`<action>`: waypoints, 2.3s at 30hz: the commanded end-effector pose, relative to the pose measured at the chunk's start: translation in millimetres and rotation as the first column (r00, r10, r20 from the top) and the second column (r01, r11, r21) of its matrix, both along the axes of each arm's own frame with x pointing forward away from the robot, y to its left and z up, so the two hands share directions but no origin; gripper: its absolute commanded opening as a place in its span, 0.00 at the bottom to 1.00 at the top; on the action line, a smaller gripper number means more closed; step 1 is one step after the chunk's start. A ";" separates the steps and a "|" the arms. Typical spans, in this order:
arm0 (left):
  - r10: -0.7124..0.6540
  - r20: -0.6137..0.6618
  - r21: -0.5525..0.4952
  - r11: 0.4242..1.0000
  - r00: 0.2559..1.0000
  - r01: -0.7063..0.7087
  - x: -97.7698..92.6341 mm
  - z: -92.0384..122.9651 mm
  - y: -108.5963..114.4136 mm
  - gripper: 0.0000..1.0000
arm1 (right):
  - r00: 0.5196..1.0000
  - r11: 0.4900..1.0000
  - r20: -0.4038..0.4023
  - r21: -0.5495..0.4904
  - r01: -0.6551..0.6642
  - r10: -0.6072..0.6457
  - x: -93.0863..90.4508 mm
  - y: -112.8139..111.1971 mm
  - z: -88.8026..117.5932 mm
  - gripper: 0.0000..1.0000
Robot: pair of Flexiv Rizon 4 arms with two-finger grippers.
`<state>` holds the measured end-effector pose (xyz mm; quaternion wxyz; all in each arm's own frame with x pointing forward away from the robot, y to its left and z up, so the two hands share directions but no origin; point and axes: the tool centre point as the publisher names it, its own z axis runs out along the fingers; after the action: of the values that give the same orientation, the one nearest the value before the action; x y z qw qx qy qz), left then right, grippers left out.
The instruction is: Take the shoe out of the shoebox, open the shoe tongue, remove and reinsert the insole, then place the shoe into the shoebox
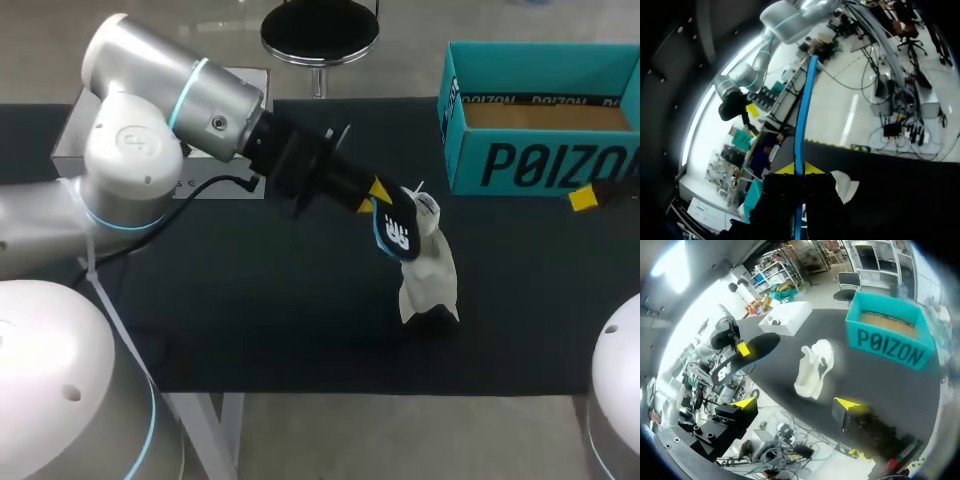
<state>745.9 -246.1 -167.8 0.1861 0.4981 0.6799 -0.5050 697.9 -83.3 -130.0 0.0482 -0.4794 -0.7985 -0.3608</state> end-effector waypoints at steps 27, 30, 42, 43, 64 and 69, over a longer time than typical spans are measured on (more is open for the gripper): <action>-0.092 -0.183 0.081 0.991 0.979 0.108 -39.5 -32.5 -14.8 0.00 | 0.972 0.957 0.035 -0.190 -0.220 0.231 12.1 22.3 6.4 1.00; -0.126 -0.232 0.077 0.986 0.965 0.147 -55.4 -46.2 -21.8 0.00 | 0.972 0.957 0.035 -0.190 -0.220 0.231 12.1 22.3 6.4 1.00; -0.217 -0.263 0.022 0.973 0.940 0.231 -72.0 -72.0 -57.1 0.00 | 0.972 0.957 0.035 -0.190 -0.220 0.231 12.1 22.3 6.4 1.00; -0.217 -0.262 0.016 0.973 0.940 0.229 -69.4 -72.2 -58.6 0.00 | 0.972 0.957 0.035 -0.190 -0.220 0.231 12.1 22.3 6.4 1.00; -0.165 -0.226 -0.076 0.986 0.960 0.151 -27.2 -105.4 -65.0 0.00 | 0.972 0.957 0.035 -0.190 -0.220 0.231 12.1 22.3 6.4 1.00; -0.160 -0.199 -0.073 0.986 0.967 0.148 -26.8 -113.7 -69.0 0.00 | 0.972 0.957 0.035 -0.190 -0.220 0.231 12.1 22.3 6.4 1.00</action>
<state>718.7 -308.8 -276.1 0.0877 0.4898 0.6388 -0.5868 707.4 -61.6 -122.8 0.0202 -0.3771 -0.8786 -0.2925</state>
